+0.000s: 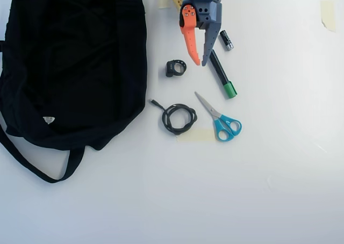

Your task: Put the bike light into the black bag

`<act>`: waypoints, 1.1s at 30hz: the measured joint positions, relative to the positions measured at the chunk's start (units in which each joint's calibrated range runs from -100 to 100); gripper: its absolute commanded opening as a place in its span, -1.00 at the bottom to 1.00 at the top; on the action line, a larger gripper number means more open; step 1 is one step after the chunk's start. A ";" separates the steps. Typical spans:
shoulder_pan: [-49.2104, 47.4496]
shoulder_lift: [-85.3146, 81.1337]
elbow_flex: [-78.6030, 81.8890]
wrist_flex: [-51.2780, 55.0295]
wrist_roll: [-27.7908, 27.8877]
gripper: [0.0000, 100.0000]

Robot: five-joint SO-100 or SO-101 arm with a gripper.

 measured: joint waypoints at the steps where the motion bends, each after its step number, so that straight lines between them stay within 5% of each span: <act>1: -0.29 1.91 -1.18 -2.15 0.00 -0.95; 13: -0.15 20.59 -19.34 -10.30 -2.00 -0.95; 33: -0.29 21.17 -17.06 -10.30 0.39 -0.95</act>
